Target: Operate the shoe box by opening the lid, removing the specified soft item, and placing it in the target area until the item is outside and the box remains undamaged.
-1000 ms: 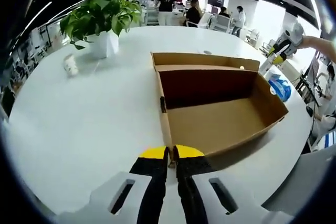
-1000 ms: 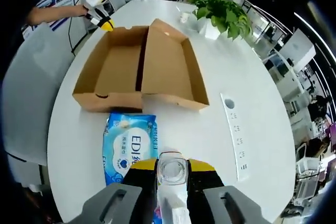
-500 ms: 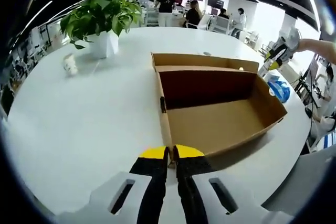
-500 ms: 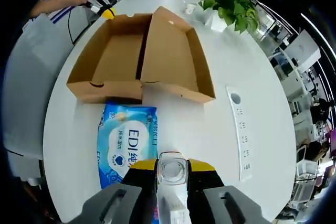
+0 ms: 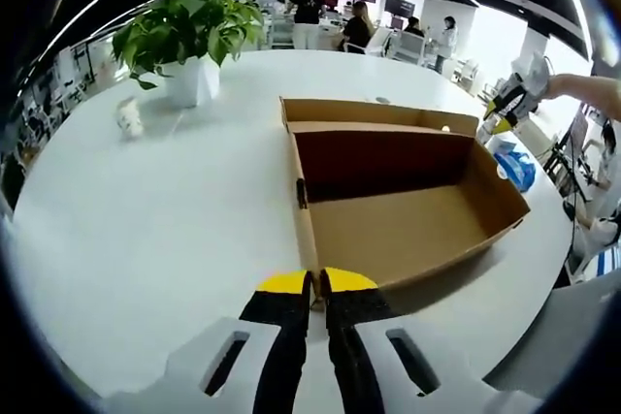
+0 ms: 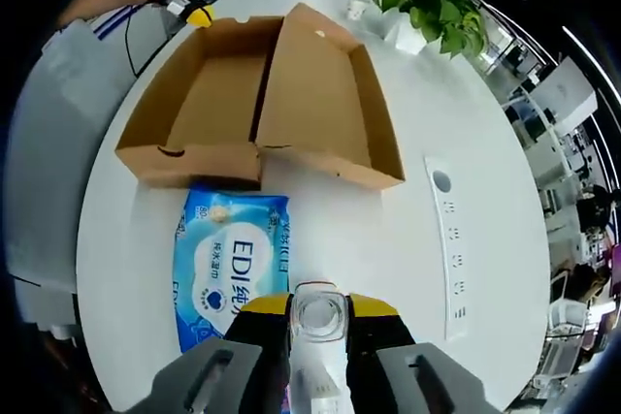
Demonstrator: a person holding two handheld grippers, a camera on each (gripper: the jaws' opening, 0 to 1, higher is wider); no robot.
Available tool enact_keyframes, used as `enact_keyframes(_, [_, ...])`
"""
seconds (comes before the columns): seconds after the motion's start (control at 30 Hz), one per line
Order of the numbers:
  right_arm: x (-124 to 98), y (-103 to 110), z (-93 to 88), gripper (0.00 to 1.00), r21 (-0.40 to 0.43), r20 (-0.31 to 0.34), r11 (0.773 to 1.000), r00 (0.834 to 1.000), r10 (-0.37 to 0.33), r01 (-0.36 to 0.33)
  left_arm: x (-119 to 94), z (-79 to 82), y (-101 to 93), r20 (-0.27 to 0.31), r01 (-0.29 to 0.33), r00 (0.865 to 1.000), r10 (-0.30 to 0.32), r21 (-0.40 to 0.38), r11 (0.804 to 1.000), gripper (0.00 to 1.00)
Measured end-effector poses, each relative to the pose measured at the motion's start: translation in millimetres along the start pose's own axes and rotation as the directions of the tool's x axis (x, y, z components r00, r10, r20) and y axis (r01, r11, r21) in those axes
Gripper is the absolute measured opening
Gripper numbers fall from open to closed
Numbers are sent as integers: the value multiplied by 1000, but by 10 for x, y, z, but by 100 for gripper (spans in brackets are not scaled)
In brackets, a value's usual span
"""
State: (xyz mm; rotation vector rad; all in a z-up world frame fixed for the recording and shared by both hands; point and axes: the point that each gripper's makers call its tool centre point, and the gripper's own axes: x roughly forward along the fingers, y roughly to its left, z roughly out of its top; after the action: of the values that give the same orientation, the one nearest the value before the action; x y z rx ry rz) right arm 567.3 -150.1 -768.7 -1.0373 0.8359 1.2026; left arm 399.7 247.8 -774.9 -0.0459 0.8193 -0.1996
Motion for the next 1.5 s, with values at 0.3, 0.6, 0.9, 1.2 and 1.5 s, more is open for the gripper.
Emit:
enact_keyframes(0.3, [-8, -23, -1, 18, -3, -3, 1000, 1000, 1, -1, -13, -2, -27, -2, 1, 1000, -1, -2, 1000, 3])
enact_keyframes(0.6, [-64, -114, 23, 18, -12, 0, 1000, 1000, -24, 24, -6, 0, -18, -4, 3, 1000, -3, -2, 1000, 3])
enact_keyframes(0.9, [-115, -142, 37, 18, -15, -3, 999, 999, -32, 32, -6, 1, -20, -7, 2, 1000, -2, -2, 1000, 3])
enact_keyframes(1.2, [-145, -157, 56, 21, 1, 4, 999, 999, -39, 39, 17, 3, 24, -10, 1, 1000, -1, -2, 1000, 3])
enact_keyframes(1.5, [-242, -243, 203, 27, 70, 67, 995, 995, -69, 64, 4, 0, 1, -10, 1, 1000, -1, -4, 1000, 3])
